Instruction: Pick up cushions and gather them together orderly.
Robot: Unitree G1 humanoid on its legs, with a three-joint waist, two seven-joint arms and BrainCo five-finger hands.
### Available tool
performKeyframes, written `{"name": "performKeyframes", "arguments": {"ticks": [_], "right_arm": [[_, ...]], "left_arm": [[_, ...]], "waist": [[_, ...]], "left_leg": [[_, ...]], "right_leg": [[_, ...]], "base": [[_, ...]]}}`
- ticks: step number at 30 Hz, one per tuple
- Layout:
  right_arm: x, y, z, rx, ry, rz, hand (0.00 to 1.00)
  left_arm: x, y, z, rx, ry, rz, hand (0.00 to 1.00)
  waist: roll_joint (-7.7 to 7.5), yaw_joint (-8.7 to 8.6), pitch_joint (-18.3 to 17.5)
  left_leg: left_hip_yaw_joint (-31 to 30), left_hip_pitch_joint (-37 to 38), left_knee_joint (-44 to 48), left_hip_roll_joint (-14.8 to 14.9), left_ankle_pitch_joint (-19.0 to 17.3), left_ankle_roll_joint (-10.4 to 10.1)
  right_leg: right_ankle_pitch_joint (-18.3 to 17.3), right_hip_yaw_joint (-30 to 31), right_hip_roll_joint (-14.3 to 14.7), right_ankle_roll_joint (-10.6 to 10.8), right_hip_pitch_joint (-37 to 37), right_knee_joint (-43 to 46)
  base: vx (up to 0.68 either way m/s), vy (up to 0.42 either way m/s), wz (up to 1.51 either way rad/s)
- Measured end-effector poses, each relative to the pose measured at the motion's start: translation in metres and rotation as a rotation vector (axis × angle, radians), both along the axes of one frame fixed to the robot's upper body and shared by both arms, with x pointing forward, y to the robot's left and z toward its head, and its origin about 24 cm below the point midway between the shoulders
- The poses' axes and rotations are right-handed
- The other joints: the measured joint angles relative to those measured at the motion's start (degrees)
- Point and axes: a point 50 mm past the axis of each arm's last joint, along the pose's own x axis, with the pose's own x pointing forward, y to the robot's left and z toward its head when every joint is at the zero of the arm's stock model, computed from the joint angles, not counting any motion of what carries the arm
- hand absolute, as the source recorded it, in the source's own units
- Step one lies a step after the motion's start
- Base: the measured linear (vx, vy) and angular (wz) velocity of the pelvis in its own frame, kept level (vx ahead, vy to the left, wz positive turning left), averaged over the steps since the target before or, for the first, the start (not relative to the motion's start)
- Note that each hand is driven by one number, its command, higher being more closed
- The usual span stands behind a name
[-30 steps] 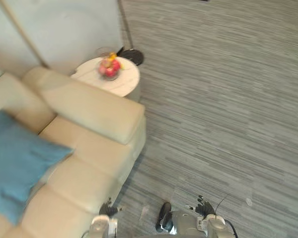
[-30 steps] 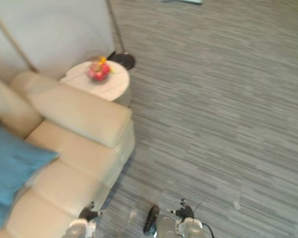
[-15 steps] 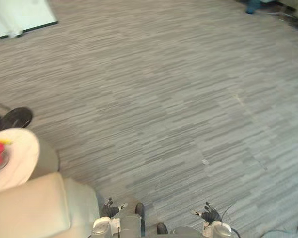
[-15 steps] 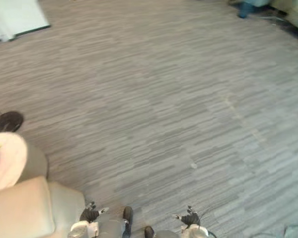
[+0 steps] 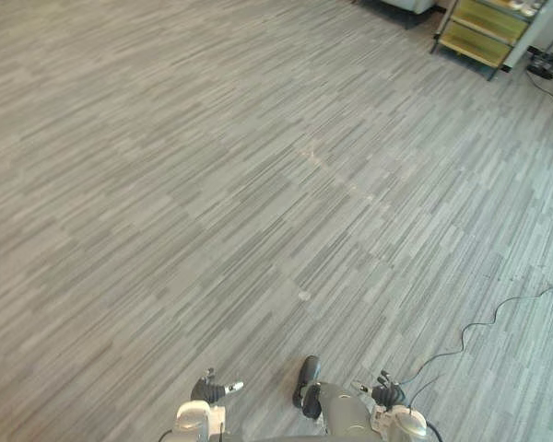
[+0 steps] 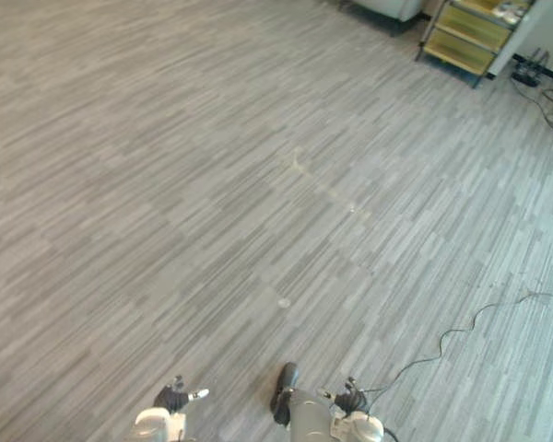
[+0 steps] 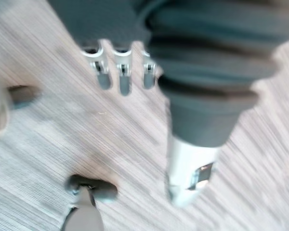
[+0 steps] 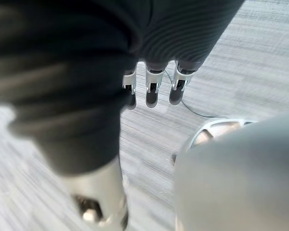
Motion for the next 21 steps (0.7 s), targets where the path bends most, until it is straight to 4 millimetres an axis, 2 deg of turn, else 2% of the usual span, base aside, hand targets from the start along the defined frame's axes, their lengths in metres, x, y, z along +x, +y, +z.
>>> {"name": "performKeyframes", "arguments": {"ticks": [1, 2, 3, 4, 5, 6, 8, 10, 11, 12, 13, 14, 15, 16, 17, 18, 19, 20, 21], "right_arm": [[0.0, -0.001, 0.0, 0.001, -0.001, -0.009, 0.0], [-0.001, -0.001, 0.0, 0.004, -0.004, -0.025, 0.0], [-0.004, 0.0, -0.001, 0.011, 0.008, -0.03, 0.0], [-0.006, 0.001, -0.002, 0.012, 0.013, -0.029, 0.0], [-0.008, 0.004, -0.003, 0.015, 0.019, -0.019, 0.0], [-0.008, 0.006, -0.004, 0.024, 0.02, -0.019, 0.0], [-0.008, 0.006, -0.004, 0.033, 0.019, -0.031, 0.0], [-0.006, 0.007, -0.004, 0.038, 0.018, -0.039, 0.0], [-0.008, 0.007, -0.005, 0.04, 0.023, -0.053, 0.0], [-0.009, 0.007, -0.005, 0.041, 0.024, -0.058, 0.0], [-0.009, 0.007, -0.005, 0.041, 0.022, -0.058, 0.0], [-0.009, 0.006, -0.005, 0.037, 0.024, -0.056, 0.0], [-0.01, 0.007, -0.005, 0.037, 0.028, -0.057, 0.0], [-0.012, 0.009, -0.006, 0.043, 0.033, -0.059, 0.0], [-0.014, 0.018, -0.008, 0.067, 0.039, -0.061, 0.0], [-0.014, 0.021, -0.008, 0.074, 0.038, -0.058, 0.0], [-0.015, 0.023, -0.009, 0.08, 0.039, -0.057, 0.0], [-0.016, 0.026, -0.01, 0.093, 0.047, -0.056, 0.0], [-0.017, 0.027, -0.01, 0.095, 0.047, -0.055, 0.0]], "left_arm": [[0.001, -0.002, 0.0, -0.006, -0.003, 0.003, 0.0], [0.001, -0.004, 0.0, -0.017, -0.004, 0.024, 0.0], [-0.002, -0.007, -0.001, -0.038, -0.001, 0.054, 0.0], [0.001, -0.005, 0.001, -0.038, -0.022, 0.07, 0.0], [0.003, -0.002, 0.004, -0.036, -0.045, 0.084, 0.0], [0.005, -0.001, 0.006, -0.032, -0.067, 0.086, 0.0], [0.008, 0.0, 0.008, -0.031, -0.083, 0.087, 0.0], [0.011, 0.0, 0.011, -0.031, -0.108, 0.092, 0.0], [0.013, 0.0, 0.012, -0.029, -0.118, 0.093, 0.0], [0.014, 0.0, 0.012, -0.028, -0.123, 0.094, 0.0], [0.014, 0.0, 0.013, -0.027, -0.126, 0.089, 0.0], [0.018, -0.003, 0.014, -0.026, -0.135, 0.068, 0.0], [0.019, -0.003, 0.015, -0.022, -0.139, 0.055, 0.0], [0.02, 0.002, 0.015, -0.007, -0.139, 0.044, 0.0], [0.02, 0.007, 0.015, 0.013, -0.13, 0.029, 0.0], [0.021, 0.01, 0.015, 0.02, -0.129, 0.023, 0.0], [0.021, 0.01, 0.015, 0.024, -0.128, 0.015, 0.0], [0.02, 0.011, 0.014, 0.039, -0.11, -0.019, 0.0], [0.021, 0.011, 0.013, 0.044, -0.097, -0.036, 0.0]], "waist": [[0.41, -0.11, 0.06], [1.37, -0.24, 0.59], [1.54, -0.03, 1.15], [1.52, 0.13, 1.23], [0.81, 0.75, 1.69], [0.26, 1.33, 1.71], [0.1, 1.67, 1.68], [-0.04, 2.44, 1.77], [-0.37, 2.65, 1.98], [-0.57, 2.78, 2.1], [-0.64, 3.01, 2.13], [-0.49, 3.49, 2.08], [-0.59, 3.92, 2.15], [-1.87, 4.34, 1.85], [-4.08, 3.75, 0.54], [-5.08, 3.8, 0.05], [-5.42, 4.05, -0.2], [-6.35, 3.78, -0.19], [-6.63, 3.19, -0.11]], "left_leg": [[-1.28, -1.83, 4.82, 1.06, 0.15, -0.25], [-5.09, -6.18, 17.67, 4.0, 2.58, -1.05], [-9.46, -11.5, 32.72, 6.32, 4.03, 0.14], [-10.59, -13.6, 38.87, 6.72, 3.75, 0.45], [-11.93, -16.96, 46.48, 6.07, 1.72, 0.19], [-11.59, -20.95, 48.63, 4.63, -0.88, 0.24], [-10.57, -24.75, 45.83, 2.97, -2.88, 1.09], [-9.85, -28.97, 32.73, -0.88, -4.13, 3.11], [-11.08, -29.73, 21.45, -4.0, -3.21, 3.45], [-12.43, -29.78, 14.07, -5.88, -1.47, 3.38], [-14.47, -30.1, 4.28, -7.68, 1.75, 2.44], [-15.09, -31.37, -1.19, -8.26, 4.1, 1.92], [-15.15, -31.77, -1.51, -8.49, 5.94, 3.33], [-15.96, -31.1, 0.23, -9.32, 10.65, 4.87], [-15.4, -31.41, 3.66, -11.09, 11.18, 6.87], [-13.97, -31.36, 5.79, -11.3, 8.56, 7.51], [-12.92, -31.02, 7.06, -11.21, 6.98, 7.98], [-11.64, -27.84, 8.34, -12.27, 2.75, 8.59], [-11.65, -25.81, 8.17, -13.04, 1.28, 9.1]], "right_leg": [[-0.95, 0.2, 0.5, -0.22, 0.8, 0.0], [-2.21, 0.83, 2.22, -0.61, 3.93, -1.3], [-2.93, 1.93, 4.28, -1.32, 8.45, -3.72], [-3.38, 2.34, 4.97, -1.85, 10.62, -4.72], [-4.46, 4.43, 5.98, -2.84, 14.53, -6.14], [-5.06, 7.15, 6.6, -2.83, 18.13, -8.37], [-5.19, 9.67, 6.91, -2.4, 20.24, -10.27], [-5.57, 14.09, 6.66, -1.44, 23.16, -12.56], [-6.23, 16.55, 6.02, -0.73, 25.08, -13.9], [-6.51, 17.75, 5.61, -0.28, 26.22, -14.6], [-6.97, 19.6, 5.21, 0.47, 27.68, -16.15], [-7.88, 21.83, 5.33, 1.84, 29.6, -17.7], [-8.56, 22.87, 5.13, 2.72, 30.94, -18.25], [-9.99, 24.51, 3.83, 4.13, 32.59, -18.01], [-11.58, 26.23, 1.41, 5.71, 32.13, -14.6], [-11.73, 27.32, 0.51, 5.98, 30.07, -9.88], [-11.88, 28.13, 0.32, 6.24, 27.9, -4.71], [-9.9, 27.9, -0.61, 11.61, 21.2, 13.63], [-7.93, 27.39, -1.69, 16.38, 17.86, 22.14]], "base": [[0.37, -0.329, -0.27], [0.47, -0.335, -0.33], [0.4, -0.269, -0.36], [0.46, -0.235, -0.59], [0.36, -0.158, -0.86], [0.48, -0.19, -1.03], [0.27, -0.067, -0.85], [0.41, 0.005, -1.04], [0.45, 0.052, -0.98], [0.47, 0.096, -0.92], [0.46, 0.135, -0.99], [0.58, 0.216, -1.0], [0.52, 0.224, -1.0], [0.61, 0.243, -0.75], [0.66, 0.219, -0.72], [0.67, 0.205, -0.55], [0.77, 0.265, -0.53], [0.62, 0.234, -0.33], [0.71, 0.262, -0.17]]}}
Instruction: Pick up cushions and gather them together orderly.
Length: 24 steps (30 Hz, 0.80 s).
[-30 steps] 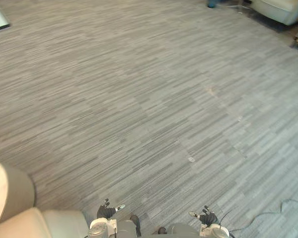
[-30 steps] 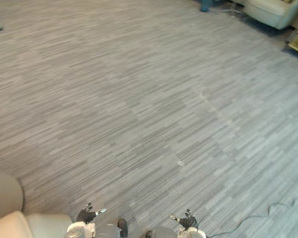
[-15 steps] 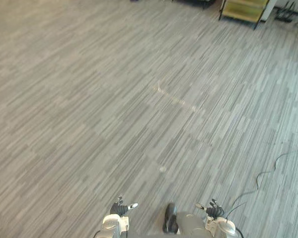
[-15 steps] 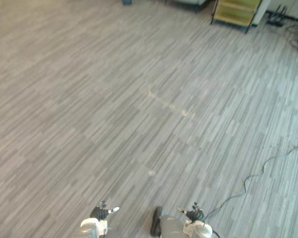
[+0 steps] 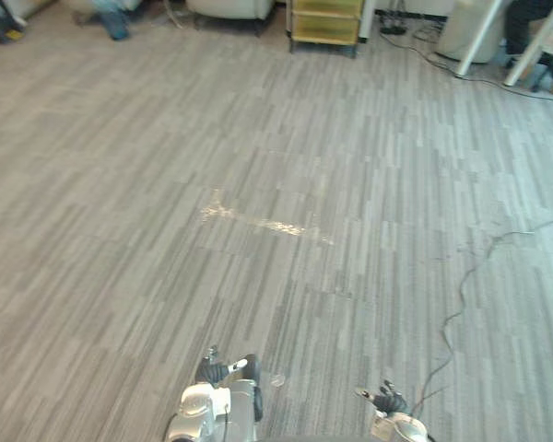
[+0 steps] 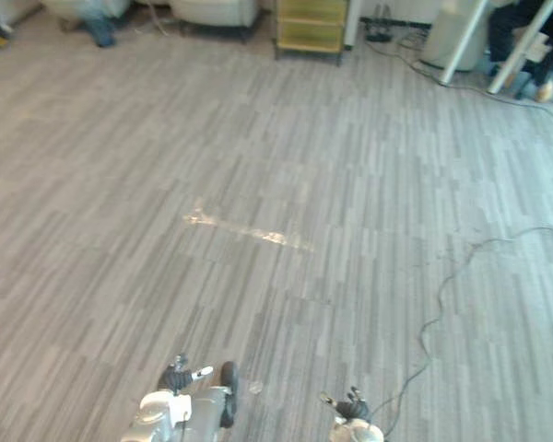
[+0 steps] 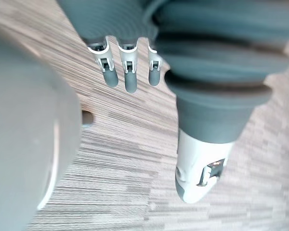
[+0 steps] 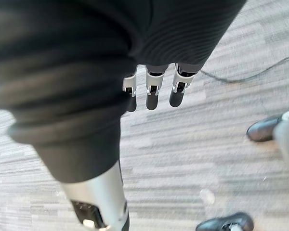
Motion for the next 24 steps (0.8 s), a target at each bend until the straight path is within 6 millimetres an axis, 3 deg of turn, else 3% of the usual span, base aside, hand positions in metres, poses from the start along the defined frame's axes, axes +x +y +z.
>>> {"name": "performKeyframes", "arguments": {"ticks": [1, 2, 3, 5, 7, 9, 10, 11, 12, 13, 14, 16, 17, 18, 20, 22, 23, 24], "right_arm": [[0.001, -0.001, 0.0, -0.002, -0.002, 0.001, 0.0], [0.002, -0.004, 0.001, -0.009, -0.007, 0.004, 0.0], [0.003, -0.008, 0.002, -0.026, -0.011, 0.028, 0.0], [0.007, -0.01, 0.004, -0.038, -0.021, 0.048, 0.0], [0.017, -0.009, 0.007, -0.04, -0.045, 0.058, 0.0], [0.024, -0.009, 0.01, -0.045, -0.062, 0.065, 0.0], [0.022, -0.01, 0.009, -0.047, -0.058, 0.061, 0.0], [0.017, -0.014, 0.008, -0.055, -0.045, 0.052, 0.0], [0.019, -0.022, 0.01, -0.076, -0.05, 0.049, 0.0], [0.019, -0.022, 0.01, -0.076, -0.051, 0.048, 0.0], [0.019, -0.024, 0.01, -0.077, -0.053, 0.041, 0.0], [0.022, -0.023, 0.012, -0.078, -0.062, 0.037, 0.0], [0.02, -0.022, 0.011, -0.076, -0.058, 0.039, 0.0], [0.019, -0.021, 0.011, -0.071, -0.056, 0.038, 0.0], [0.014, -0.017, 0.008, -0.059, -0.044, 0.032, 0.0], [0.017, -0.016, 0.008, -0.055, -0.042, 0.033, 0.0], [0.02, -0.014, 0.009, -0.052, -0.052, 0.034, 0.0], [0.018, -0.014, 0.008, -0.05, -0.048, 0.025, 0.0]], "left_arm": [[-0.002, -0.001, -0.002, 0.004, 0.02, -0.012, 0.0], [-0.005, -0.004, -0.005, 0.007, 0.044, -0.037, 0.0], [-0.007, -0.008, -0.006, 0.011, 0.055, -0.075, 0.0], [-0.008, -0.011, -0.007, 0.013, 0.061, -0.094, 0.0], [-0.007, -0.01, -0.006, 0.016, 0.059, -0.095, 0.0], [-0.007, -0.012, -0.006, 0.013, 0.058, -0.101, 0.0], [-0.007, -0.014, -0.007, 0.014, 0.061, -0.114, 0.0], [-0.012, -0.016, -0.009, 0.014, 0.077, -0.123, 0.0], [-0.015, -0.022, -0.011, 0.001, 0.09, -0.127, 0.0], [-0.014, -0.023, -0.011, -0.004, 0.089, -0.128, 0.0], [-0.013, -0.029, -0.01, -0.022, 0.083, -0.116, 0.0], [-0.013, -0.033, -0.01, -0.053, 0.077, -0.072, 0.0], [-0.01, -0.032, -0.008, -0.063, 0.054, -0.042, 0.0], [-0.007, -0.031, -0.006, -0.062, 0.04, -0.036, 0.0], [-0.002, -0.03, -0.002, -0.062, 0.006, -0.034, 0.0], [0.004, -0.031, 0.002, -0.064, -0.026, -0.037, 0.0], [0.008, -0.031, 0.004, -0.063, -0.047, -0.036, 0.0], [0.009, -0.031, 0.006, -0.065, -0.06, -0.038, 0.0]], "waist": [[-0.04, -0.43, 0.06], [0.3, -0.82, 0.28], [1.31, -0.85, 0.88], [2.24, -0.96, 0.84], [2.5, -1.72, 0.93], [2.84, -3.18, 1.15], [2.53, -3.52, 1.09], [2.02, -3.56, 0.9], [3.77, -3.54, 0.74], [4.09, -3.48, 0.43], [5.36, -3.4, 0.47], [7.21, -3.32, 1.57], [7.47, -3.17, 2.31], [7.03, -2.82, 2.69], [5.13, -1.79, 3.11], [4.81, -0.95, 3.0], [4.58, -0.41, 3.36], [4.15, -0.23, 3.5]], "left_leg": [[0.02, 1.96, -0.27, -0.46, -1.14, 0.23], [0.11, 6.14, -1.62, -0.87, -2.81, 0.48], [0.84, 12.66, -5.52, -0.57, -3.44, 0.55], [1.94, 18.41, -10.24, 0.36, -3.44, 0.54], [3.11, 22.13, -13.37, 1.96, -3.42, 0.51], [3.29, 24.78, -15.89, 3.44, -3.66, 0.12], [3.13, 26.09, -16.1, 3.46, -4.55, -1.35], [2.28, 28.48, -14.82, 3.52, -6.52, -4.32], [1.35, 28.34, -10.34, 5.72, -7.33, -5.36], [0.78, 26.73, -6.35, 6.32, -7.28, -5.43], [-0.61, 21.1, 6.49, 8.36, -5.55, -6.61], [-1.4, 13.56, 24.17, 11.92, -0.74, -6.73], [-0.28, 9.39, 35.15, 14.61, -1.6, -6.67], [0.79, 8.13, 38.28, 15.18, -2.29, -6.58], [4.31, 3.23, 38.08, 14.74, -4.6, -6.58], [7.39, -1.74, 28.79, 13.55, -6.07, -5.65], [7.86, -3.66, 21.48, 11.66, -5.75, -5.34], [7.64, -4.25, 7.7, 7.7, -3.01, -5.42]], "right_leg": [[0.11, -0.87, -0.73, 1.12, -2.04, 5.74], [-1.23, -3.92, -2.29, -0.81, -4.55, 12.02], [-4.05, -10.0, -4.3, -5.94, -6.73, 12.74], [-6.03, -16.68, -5.44, -9.37, -9.91, 9.0], [-6.06, -21.81, -4.73, -9.92, -15.58, 0.27], [-0.49, -21.51, -2.71, -9.83, -20.78, -12.8], [4.75, -19.46, -1.54, -9.69, -21.45, -20.55], [13.98, -16.5, -0.95, -12.39, -21.21, -22.49], [10.81, -16.86, -0.15, -13.77, -21.34, -17.92], [9.22, -17.07, -0.03, -13.98, -21.13, -17.38], [7.05, -17.79, 0.68, -14.79, -19.69, -17.33], [5.35, -17.93, 2.64, -15.83, -15.05, -19.95], [4.7, -17.47, 4.46, -16.5, -9.03, -23.56], [4.51, -17.05, 4.8, -16.67, -5.95, -25.52], [4.38, -15.93, 4.72, -16.56, 1.81, -31.71], [4.32, -14.75, 4.55, -16.13, 5.84, -35.63], [4.02, -14.19, 3.83, -15.54, 7.81, -37.21], [3.2, -14.22, 2.46, -14.15, 10.03, -38.45]], "base": [[0.45, 0.144, 0.0], [0.66, 0.172, -0.12], [0.54, 0.109, -0.18], [0.47, 0.051, -0.22], [0.55, -0.046, -0.09], [0.51, -0.124, 0.15], [0.57, -0.19, 0.28], [0.73, -0.261, 0.22], [0.62, -0.226, 0.14], [0.61, -0.269, 0.06], [0.59, -0.288, 0.06], [0.71, -0.311, -0.1], [0.59, -0.186, -0.24], [0.57, -0.159, -0.32], [0.49, -0.131, -0.33], [0.41, -0.074, -0.45], [0.52, 0.012, -0.35], [0.62, 0.026, -0.23]]}}
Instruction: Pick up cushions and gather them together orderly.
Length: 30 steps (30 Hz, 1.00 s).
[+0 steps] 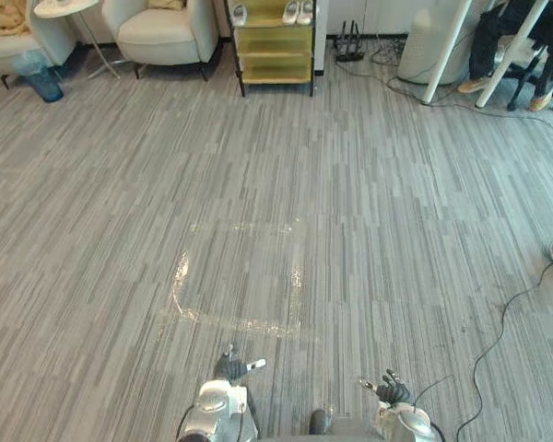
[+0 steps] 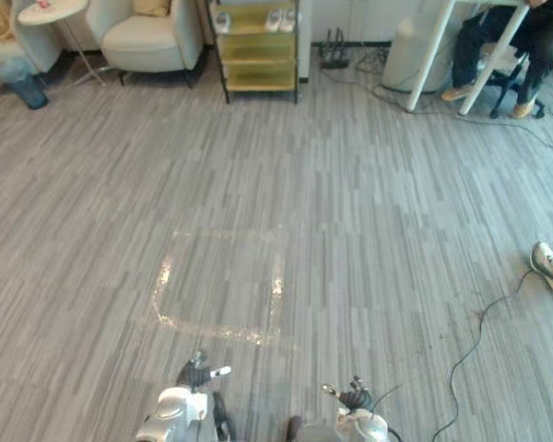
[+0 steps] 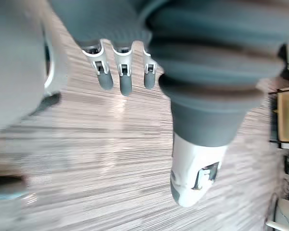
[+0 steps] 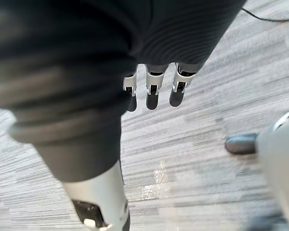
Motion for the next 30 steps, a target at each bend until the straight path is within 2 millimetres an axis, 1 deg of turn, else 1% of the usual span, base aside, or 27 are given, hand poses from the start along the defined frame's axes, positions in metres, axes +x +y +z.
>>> {"name": "performKeyframes", "arguments": {"ticks": [1, 2, 3, 4, 5, 6, 8, 9, 10, 11, 13, 14, 15, 17, 18, 19, 20, 21, 22, 23, 24, 25, 26, 27, 28, 29, 30], "right_arm": [[-0.002, -0.001, 0.0, -0.002, 0.004, -0.003, 0.0], [-0.005, -0.004, -0.001, -0.012, 0.012, -0.005, 0.0], [-0.008, -0.009, -0.001, -0.027, 0.022, -0.005, 0.0], [-0.011, -0.009, -0.002, -0.026, 0.035, -0.005, 0.0], [-0.012, -0.003, -0.004, -0.015, 0.043, 0.001, 0.0], [-0.014, 0.001, -0.005, -0.004, 0.046, 0.008, 0.0], [-0.017, 0.003, -0.007, 0.005, 0.056, 0.011, 0.0], [-0.022, 0.007, -0.009, 0.019, 0.075, 0.01, 0.0], [-0.027, 0.011, -0.012, 0.033, 0.092, 0.009, 0.0], [-0.027, 0.012, -0.012, 0.041, 0.09, 0.009, 0.0], [-0.022, 0.006, -0.009, 0.024, 0.064, 0.017, 0.0], [-0.017, 0.003, -0.006, 0.013, 0.042, 0.019, 0.0], [-0.014, 0.003, -0.004, 0.011, 0.027, 0.021, 0.0], [-0.01, 0.003, -0.003, 0.009, 0.008, 0.022, 0.0], [-0.007, 0.003, -0.001, 0.007, -0.007, 0.022, 0.0], [-0.005, 0.002, 0.001, 0.005, -0.018, 0.022, 0.0], [-0.006, 0.003, 0.0, 0.005, -0.014, 0.022, 0.0], [-0.011, 0.004, -0.002, 0.012, 0.002, 0.017, 0.0], [-0.011, 0.001, -0.002, 0.008, -0.001, 0.007, 0.0], [-0.011, -0.001, -0.001, 0.002, -0.002, 0.0, 0.0], [-0.013, -0.003, -0.001, -0.001, -0.002, -0.006, 0.0], [-0.014, -0.005, 0.0, -0.003, -0.008, -0.018, 0.0], [-0.013, -0.007, 0.001, -0.007, -0.019, -0.023, 0.0], [-0.016, -0.006, 0.001, -0.003, -0.014, -0.027, 0.0], [-0.02, -0.005, -0.001, 0.006, -0.005, -0.041, 0.0], [-0.023, -0.004, -0.003, 0.012, 0.007, -0.044, 0.0], [-0.023, -0.004, -0.003, 0.016, 0.006, -0.05, 0.0]], "left_arm": [[0.0, -0.001, 0.0, -0.002, 0.0, -0.002, 0.0], [0.0, -0.004, 0.0, -0.007, 0.0, -0.013, 0.0], [0.0, -0.008, 0.0, -0.009, 0.0, -0.027, 0.0], [0.003, -0.007, 0.001, -0.009, -0.007, -0.029, 0.0], [0.001, -0.004, 0.0, -0.001, 0.0, -0.027, 0.0], [-0.001, 0.0, -0.001, 0.009, 0.013, -0.025, 0.0], [-0.002, 0.002, -0.003, 0.016, 0.022, -0.033, 0.0], [-0.002, 0.005, -0.003, 0.027, 0.024, -0.042, 0.0], [-0.003, 0.006, -0.004, 0.033, 0.032, -0.049, 0.0], [-0.004, 0.01, -0.005, 0.043, 0.044, -0.05, 0.0], [-0.012, 0.012, -0.01, 0.063, 0.088, -0.076, 0.0], [-0.017, 0.014, -0.013, 0.074, 0.115, -0.088, 0.0], [-0.019, 0.015, -0.014, 0.077, 0.124, -0.089, 0.0], [-0.019, 0.014, -0.014, 0.075, 0.124, -0.091, 0.0], [-0.019, 0.013, -0.014, 0.073, 0.123, -0.093, 0.0], [-0.019, 0.012, -0.014, 0.074, 0.124, -0.1, 0.0], [-0.024, 0.013, -0.015, 0.076, 0.134, -0.1, 0.0], [-0.026, 0.016, -0.016, 0.08, 0.138, -0.097, 0.0], [-0.028, 0.013, -0.017, 0.068, 0.151, -0.09, 0.0], [-0.027, 0.008, -0.017, 0.045, 0.146, -0.083, 0.0], [-0.027, 0.002, -0.017, 0.018, 0.144, -0.069, 0.0], [-0.024, 0.0, -0.016, 0.003, 0.129, -0.047, 0.0], [-0.022, -0.004, -0.014, -0.016, 0.119, -0.032, 0.0], [-0.021, -0.007, -0.013, -0.022, 0.109, -0.034, 0.0], [-0.02, -0.009, -0.013, -0.027, 0.105, -0.04, 0.0], [-0.019, -0.012, -0.012, -0.027, 0.1, -0.06, 0.0], [-0.018, -0.012, -0.012, -0.027, 0.094, -0.063, 0.0]], "waist": [[0.16, 0.05, -0.05], [1.34, 0.1, -0.22], [2.65, 0.55, -0.44], [2.6, 1.34, -0.34], [1.43, 1.41, -1.28], [-0.35, 0.79, -2.27], [-2.11, 0.71, -3.49], [-3.46, 0.52, -3.38], [-4.72, 0.23, -3.25], [-4.9, -0.07, -2.97], [-3.49, -0.54, -2.13], [-2.49, -1.71, -1.92], [-2.24, -2.46, -1.85], [-1.9, -2.59, -1.62], [-1.71, -2.8, -1.5], [-1.56, -3.07, -1.36], [-2.15, -3.09, -1.39], [-3.4, -3.13, -2.06], [-2.5, -3.26, -2.21], [-1.74, -2.92, -2.79], [-0.78, -3.16, -2.9], [-0.09, -3.13, -2.65], [1.03, -3.09, -2.24], [1.25, -2.99, -2.21], [0.77, -2.96, -2.08], [-0.2, -2.61, -2.02], [-0.36, -2.34, -1.97]], "left_leg": [[-0.56, -0.07, -8.2, -1.71, 2.74, -0.43], [-2.03, -1.24, -16.26, -2.59, 6.05, -1.9], [-2.27, -2.94, -17.62, -2.13, 6.61, -1.23], [-3.1, -3.14, -16.39, -2.16, 11.16, 2.38], [-2.97, -2.68, -15.22, -3.61, 15.02, 4.59], [-3.12, -2.32, -15.16, -5.32, 15.64, 5.5], [-2.87, -1.45, -14.4, -7.69, 13.17, 7.71], [-2.85, 0.15, -14.19, -9.35, 11.06, 7.94], [-3.2, 2.75, -14.25, -10.97, 8.76, 8.21], [-4.12, 6.11, -14.33, -11.89, 6.5, 8.32], [-5.17, 13.83, -16.03, -11.8, 4.02, 8.69], [-6.14, 18.39, -17.49, -11.36, 2.96, 8.72], [-7.44, 21.46, -18.71, -10.91, 2.4, 8.6], [-8.35, 23.67, -19.82, -9.92, 2.33, 8.57], [-9.53, 24.82, -20.5, -9.2, 2.13, 8.26], [-10.23, 26.08, -21.08, -8.47, 1.18, 6.75], [-11.21, 27.43, -21.35, -8.47, -0.43, 5.29], [-12.71, 28.89, -20.52, -8.86, -2.94, 3.96], [-14.28, 30.13, -18.12, -7.52, -5.14, 2.78], [-14.48, 28.52, -13.23, -6.36, -5.11, 2.57], [-14.01, 24.67, -4.01, -5.2, -5.15, 1.78], [-12.49, 19.57, 6.86, -2.67, -3.88, -0.57], [-9.21, 15.56, 15.86, 1.27, -3.62, -1.3], [-5.84, 13.87, 19.93, 4.15, -3.95, -0.73], [-3.07, 13.21, 19.68, 5.73, -4.54, 0.28], [-1.39, 12.64, 14.57, 5.17, -4.87, 0.77], [-1.34, 11.79, 11.72, 4.75, -4.86, 0.78]], "right_leg": [[-0.56, -0.11, -0.38, 0.94, 1.35, -0.86], [-1.25, -0.14, 0.45, 2.1, 3.64, -2.63], [-2.16, -0.03, 1.64, 3.4, 5.25, -3.67], [-4.01, 0.24, 1.64, 4.62, 8.11, -4.47], [-4.87, 1.21, 0.24, 5.85, 9.62, -4.13], [-5.51, 1.44, -1.71, 6.84, 8.98, -1.13], [-6.01, 3.56, -4.98, 7.93, 1.17, 15.89], [-4.49, 5.0, -6.8, 10.52, -2.81, 26.45], [0.55, 7.63, -8.46, 15.73, -7.06, 37.94], [1.37, 8.92, -8.9, 16.16, -10.83, 47.76], [-2.9, 5.81, -9.0, 10.51, -15.1, 54.82], [-6.17, 2.34, -8.69, 7.56, -17.77, 52.94], [-7.82, -0.22, -7.77, 5.72, -20.73, 47.79], [-7.94, -1.54, -5.96, 5.12, -24.24, 38.17], [-6.16, -1.76, -4.84, 5.18, -25.72, 30.34], [-2.59, -1.56, -3.65, 5.26, -26.82, 22.71], [2.74, 0.02, -2.95, 4.95, -27.01, 15.7], [9.6, 2.36, -2.97, 3.8, -27.08, 13.27], [10.0, 1.77, -2.46, 2.09, -26.94, 17.73], [7.49, 0.61, -2.54, 1.52, -26.23, 18.63], [5.83, -0.86, -2.5, 1.22, -24.58, 18.17], [4.44, -1.88, -1.85, 0.7, -22.58, 16.91], [3.44, -2.72, -0.46, 0.32, -19.52, 15.07], [2.77, -3.87, 0.14, 0.2, -16.63, 13.68], [2.33, -5.11, 0.07, 0.3, -13.12, 11.93], [1.81, -5.16, -0.35, 0.75, -9.64, 9.21], [1.66, -4.94, -0.44, 0.98, -8.71, 8.25]], "base": [[0.62, 0.084, -0.06], [0.42, 0.107, -0.04], [0.54, 0.208, -0.16], [0.56, 0.253, -0.23], [0.7, 0.291, -0.13], [0.61, 0.221, -0.01], [0.58, 0.229, 0.12], [0.69, 0.259, 0.3], [0.58, 0.184, 0.36], [0.58, 0.14, 0.22], [0.63, 0.114, 0.15], [0.67, 0.045, 0.43], [0.64, -0.037, 0.56], [0.48, -0.083, 0.49], [0.44, -0.127, 0.6], [0.55, -0.185, 0.75], [0.66, -0.273, 0.8], [0.56, -0.264, 0.78], [0.55, -0.285, 0.66], [0.52, -0.289, 0.59], [0.59, -0.333, 0.54], [0.47, -0.282, 0.55], [0.45, -0.242, 0.43], [0.42, -0.201, 0.37], [0.46, -0.217, 0.3], [0.36, -0.163, 0.17], [0.34, -0.126, -0.02]]}}
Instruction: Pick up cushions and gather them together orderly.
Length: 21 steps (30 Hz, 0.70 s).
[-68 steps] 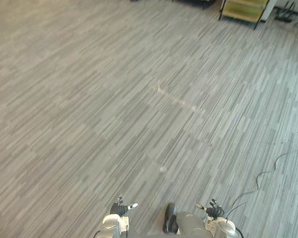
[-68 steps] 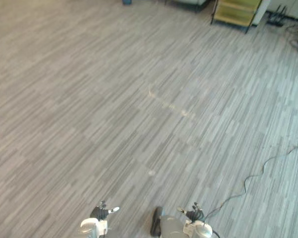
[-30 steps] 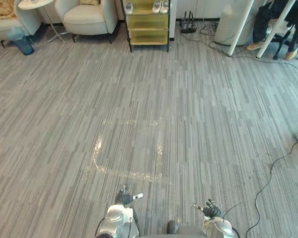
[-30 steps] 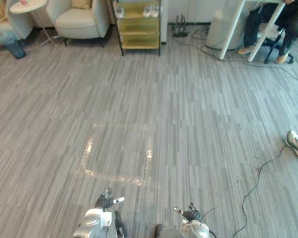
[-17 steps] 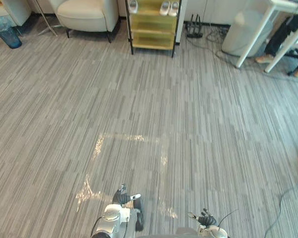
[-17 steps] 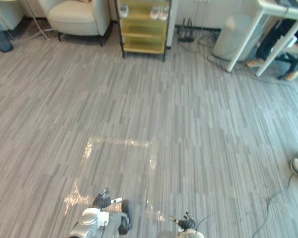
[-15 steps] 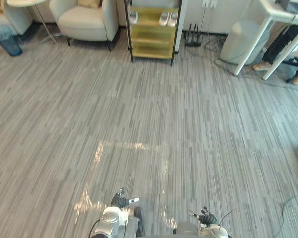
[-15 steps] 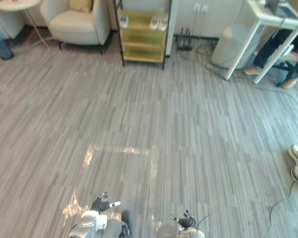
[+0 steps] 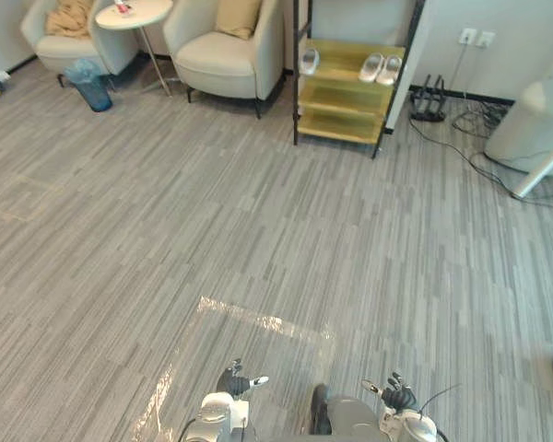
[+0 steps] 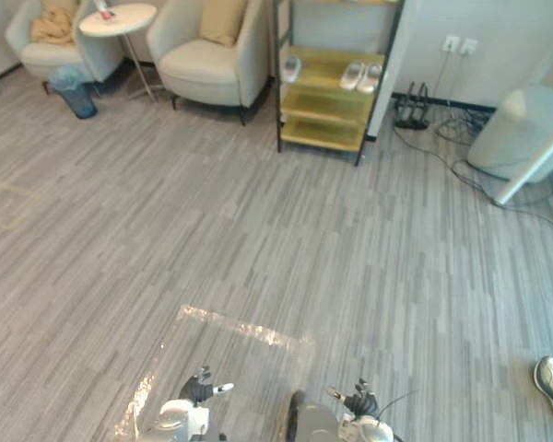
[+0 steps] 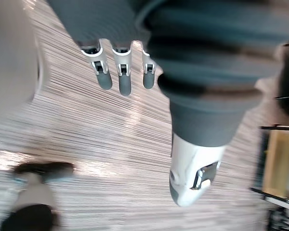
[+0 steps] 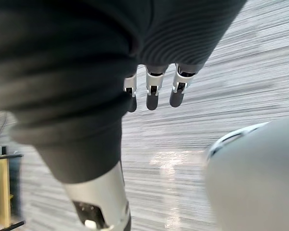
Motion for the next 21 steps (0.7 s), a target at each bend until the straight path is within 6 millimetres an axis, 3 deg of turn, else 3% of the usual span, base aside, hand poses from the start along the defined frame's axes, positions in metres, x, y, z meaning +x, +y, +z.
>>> {"name": "performKeyframes", "arguments": {"ticks": [2, 5, 7, 8, 10, 13, 15, 16, 19, 20, 21], "right_arm": [[0.004, -0.001, 0.001, 0.001, -0.008, -0.007, 0.0], [0.0, 0.001, -0.003, 0.005, 0.031, -0.008, 0.0], [-0.004, 0.0, -0.005, 0.003, 0.049, -0.003, 0.0], [-0.003, 0.003, -0.005, 0.011, 0.052, 0.001, 0.0], [-0.008, 0.009, -0.007, 0.025, 0.066, 0.003, 0.0], [-0.003, 0.013, -0.007, 0.039, 0.051, 0.01, 0.0], [0.002, 0.01, -0.005, 0.023, 0.039, 0.043, 0.0], [0.002, 0.01, -0.005, 0.014, 0.043, 0.063, 0.0], [0.002, 0.011, -0.005, 0.013, 0.043, 0.069, 0.0], [0.002, 0.011, -0.005, 0.014, 0.042, 0.068, 0.0], [-0.001, 0.012, -0.006, 0.02, 0.052, 0.064, 0.0]], "left_arm": [[0.005, -0.001, 0.002, 0.004, -0.018, -0.019, 0.0], [0.009, -0.002, 0.004, 0.008, -0.027, -0.026, 0.0], [0.007, -0.002, 0.003, 0.011, -0.022, -0.037, 0.0], [0.008, 0.003, 0.003, 0.025, -0.023, -0.044, 0.0], [0.009, 0.008, 0.003, 0.046, -0.022, -0.066, 0.0], [0.006, 0.012, 0.001, 0.059, -0.003, -0.079, 0.0], [0.001, 0.021, -0.001, 0.081, 0.015, -0.074, 0.0], [-0.002, 0.027, -0.002, 0.094, 0.022, -0.068, 0.0], [-0.005, 0.039, -0.002, 0.122, 0.034, -0.057, 0.0], [-0.006, 0.039, -0.003, 0.123, 0.039, -0.056, 0.0], [-0.008, 0.039, -0.004, 0.122, 0.05, -0.05, 0.0]], "waist": [[-0.12, 0.11, -0.02], [0.25, 0.6, 0.05], [0.73, 0.66, 0.03], [-0.04, 0.86, -0.43], [-3.16, 0.56, -1.55], [-3.43, 0.76, -1.61], [-2.44, 0.56, -1.09], [-1.78, 0.55, -1.06], [-1.75, 0.55, -1.15], [-1.91, 0.55, -1.24], [-2.99, 0.49, -1.81]], "left_leg": [[-4.69, -3.49, -11.74, -3.05, 0.82, -1.07], [-15.95, -4.96, -28.0, -7.43, 6.41, -3.66], [-17.32, -4.8, -26.61, -7.34, 11.17, -2.95], [-16.79, -5.25, -22.81, -8.38, 12.32, -2.25], [-13.91, -5.55, -18.93, -11.26, 7.28, 0.23], [-10.71, -2.35, -19.44, -13.24, 5.35, 2.68], [-10.18, 3.25, -22.26, -13.5, 4.82, 3.55], [-10.15, 5.39, -24.12, -13.16, 4.83, 3.55], [-10.8, 8.39, -26.31, -11.81, 4.83, 3.53], [-10.85, 8.6, -26.31, -11.69, 4.83, 3.53], [-11.2, 9.5, -26.35, -13.05, 4.52, 3.06]], "right_leg": [[-0.53, 0.9, -0.55, 0.81, 1.1, -1.52], [-2.23, 4.01, -1.1, 3.3, 2.81, -2.01], [-4.44, 7.07, -0.86, 5.18, 4.61, -1.36], [-6.21, 9.27, -2.11, 6.64, 5.16, -0.02], [-7.8, 12.01, -5.76, 8.89, 2.33, 6.11], [-6.27, 14.74, -8.65, 8.77, -4.33, 21.85], [-8.1, 12.88, -8.56, 9.25, -5.59, 27.55], [-9.0, 11.31, -7.56, 8.92, -5.73, 26.98], [-9.75, 7.13, -3.46, 7.54, -6.67, 17.52], [-7.67, 5.71, -2.54, 5.41, -6.99, 11.88], [-0.01, 5.57, -2.09, 2.57, -7.27, 4.93]], "base": [[0.35, -0.04, -0.15], [0.36, 0.111, -0.5], [0.39, 0.289, -0.88], [0.4, 0.338, -0.77], [0.44, 0.344, -0.53], [0.34, 0.302, -0.27], [0.32, 0.207, -0.15], [0.3, 0.114, -0.01], [0.28, -0.003, 0.11], [0.28, -0.072, 0.09], [0.25, -0.072, 0.05]]}}
